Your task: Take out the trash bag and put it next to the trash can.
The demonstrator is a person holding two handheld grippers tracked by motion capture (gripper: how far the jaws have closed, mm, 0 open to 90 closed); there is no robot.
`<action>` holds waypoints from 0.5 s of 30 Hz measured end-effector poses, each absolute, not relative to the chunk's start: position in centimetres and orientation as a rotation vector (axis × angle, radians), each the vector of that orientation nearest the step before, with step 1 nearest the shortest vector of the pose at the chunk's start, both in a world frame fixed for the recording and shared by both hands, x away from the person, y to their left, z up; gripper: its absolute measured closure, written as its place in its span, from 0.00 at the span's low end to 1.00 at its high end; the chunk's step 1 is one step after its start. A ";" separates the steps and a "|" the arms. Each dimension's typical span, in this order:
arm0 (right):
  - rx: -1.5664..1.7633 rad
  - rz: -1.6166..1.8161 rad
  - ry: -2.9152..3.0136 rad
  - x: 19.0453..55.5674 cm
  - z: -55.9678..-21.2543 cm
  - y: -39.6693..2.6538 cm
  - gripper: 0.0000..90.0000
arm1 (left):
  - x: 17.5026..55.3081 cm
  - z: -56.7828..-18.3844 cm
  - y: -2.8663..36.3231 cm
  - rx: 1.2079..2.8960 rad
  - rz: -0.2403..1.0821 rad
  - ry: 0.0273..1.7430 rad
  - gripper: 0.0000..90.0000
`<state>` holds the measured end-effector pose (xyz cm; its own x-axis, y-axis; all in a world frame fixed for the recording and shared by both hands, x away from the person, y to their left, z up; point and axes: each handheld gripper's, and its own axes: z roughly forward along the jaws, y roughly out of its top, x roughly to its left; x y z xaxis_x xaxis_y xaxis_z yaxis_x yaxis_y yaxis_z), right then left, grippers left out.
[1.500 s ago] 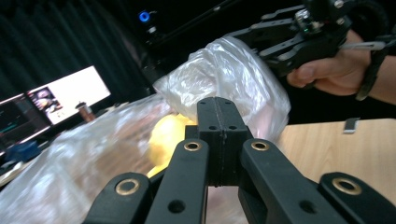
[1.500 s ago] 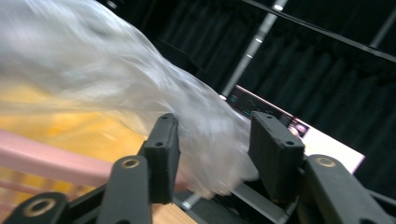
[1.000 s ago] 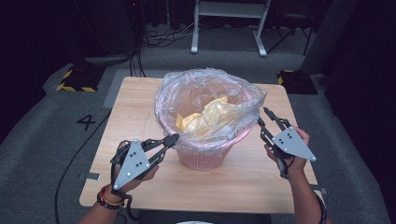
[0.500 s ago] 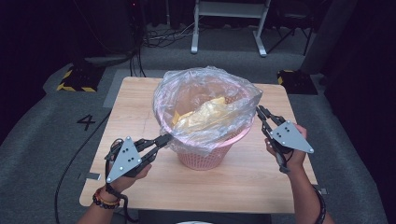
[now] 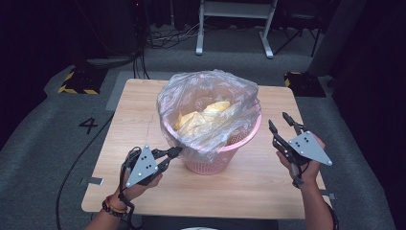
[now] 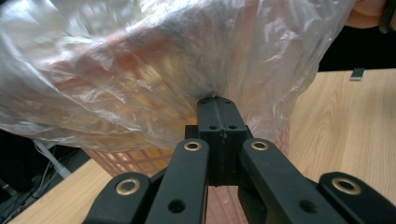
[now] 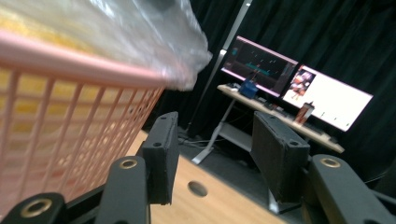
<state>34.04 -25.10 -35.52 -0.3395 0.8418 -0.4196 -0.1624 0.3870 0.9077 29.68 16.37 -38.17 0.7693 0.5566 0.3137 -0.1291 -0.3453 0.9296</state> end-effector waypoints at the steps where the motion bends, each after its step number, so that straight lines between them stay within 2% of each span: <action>1: 0.633 1.188 1.587 33.8 -35.8 -25.3 0.57 | 29.8 -38.3 16.2 1.798 0.725 0.331 1.00; 5: 0.650 1.263 1.648 32.8 -36.8 -25.9 0.57 | 30.1 -39.0 15.8 1.818 0.698 0.341 1.00; 8: 0.631 1.341 1.704 31.6 -37.5 -25.7 0.61 | 30.0 -39.3 15.2 1.836 0.693 0.330 1.00; 10: 0.586 1.453 1.751 30.0 -37.9 -24.8 0.66 | 29.9 -39.5 14.8 1.848 0.698 0.317 1.00; 15: 0.504 1.553 1.798 28.3 -37.9 -22.6 0.65 | 29.7 -39.5 14.2 1.850 0.690 0.306 1.00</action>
